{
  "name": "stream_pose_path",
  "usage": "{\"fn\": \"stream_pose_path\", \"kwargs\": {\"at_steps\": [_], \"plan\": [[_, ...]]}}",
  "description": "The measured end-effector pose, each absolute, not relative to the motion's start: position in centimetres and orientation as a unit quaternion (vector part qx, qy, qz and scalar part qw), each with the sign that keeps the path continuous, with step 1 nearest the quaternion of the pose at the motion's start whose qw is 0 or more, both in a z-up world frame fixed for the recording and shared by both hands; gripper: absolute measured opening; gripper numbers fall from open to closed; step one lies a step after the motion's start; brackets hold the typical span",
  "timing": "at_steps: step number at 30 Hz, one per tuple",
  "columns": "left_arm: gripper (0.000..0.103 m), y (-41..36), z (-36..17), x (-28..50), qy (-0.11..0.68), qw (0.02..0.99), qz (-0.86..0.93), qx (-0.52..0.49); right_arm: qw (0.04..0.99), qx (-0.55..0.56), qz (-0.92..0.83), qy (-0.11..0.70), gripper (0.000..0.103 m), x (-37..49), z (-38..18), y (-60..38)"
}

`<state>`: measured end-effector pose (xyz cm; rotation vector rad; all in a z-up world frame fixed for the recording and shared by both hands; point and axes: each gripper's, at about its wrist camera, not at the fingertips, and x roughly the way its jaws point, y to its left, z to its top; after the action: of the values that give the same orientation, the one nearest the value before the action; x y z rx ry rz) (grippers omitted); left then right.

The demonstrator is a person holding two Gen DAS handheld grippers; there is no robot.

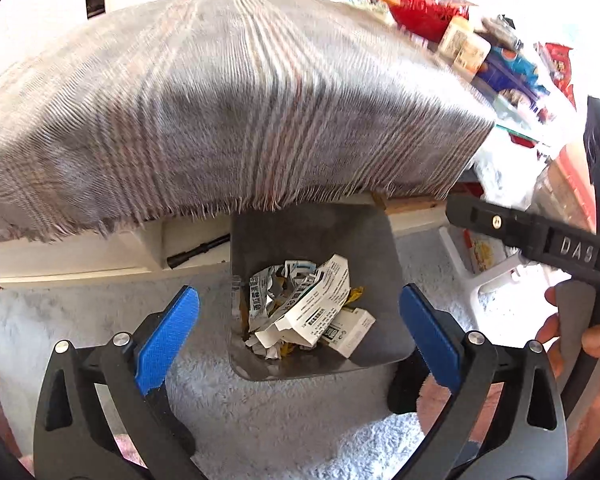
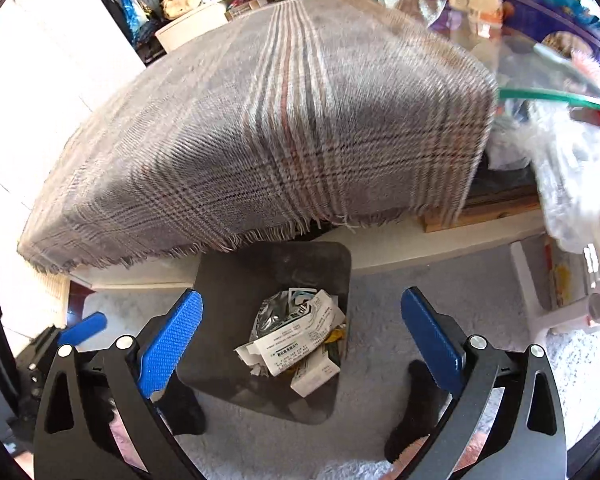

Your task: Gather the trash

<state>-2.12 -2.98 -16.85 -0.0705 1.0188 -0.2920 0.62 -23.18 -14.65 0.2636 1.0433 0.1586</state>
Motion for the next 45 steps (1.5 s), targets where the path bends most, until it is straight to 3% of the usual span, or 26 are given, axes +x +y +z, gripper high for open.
{"fn": "stream_pose_path", "kwargs": {"at_steps": [8,16,25,45], "plan": [[0.095,-0.6,-7.8,-4.1,0.404,0.91,-0.096,-0.003,0.92,0.075,0.073,0.378,0.1,-2.6,-4.4,-22.7],[0.095,2.6,-1.8,-5.6,0.29,0.956,-0.052,0.002,0.96,0.01,0.034,0.279,0.1,-4.3,-1.2,-22.3],[0.095,2.3,-2.6,-6.4,0.215,0.975,-0.046,0.014,0.962,0.015,0.013,0.271,0.1,-4.8,-2.7,-22.8],[0.095,2.4,-5.4,-6.4,0.25,0.968,-0.038,-0.001,0.969,0.004,0.03,0.245,0.1,-6.0,-2.9,-22.0]]}}
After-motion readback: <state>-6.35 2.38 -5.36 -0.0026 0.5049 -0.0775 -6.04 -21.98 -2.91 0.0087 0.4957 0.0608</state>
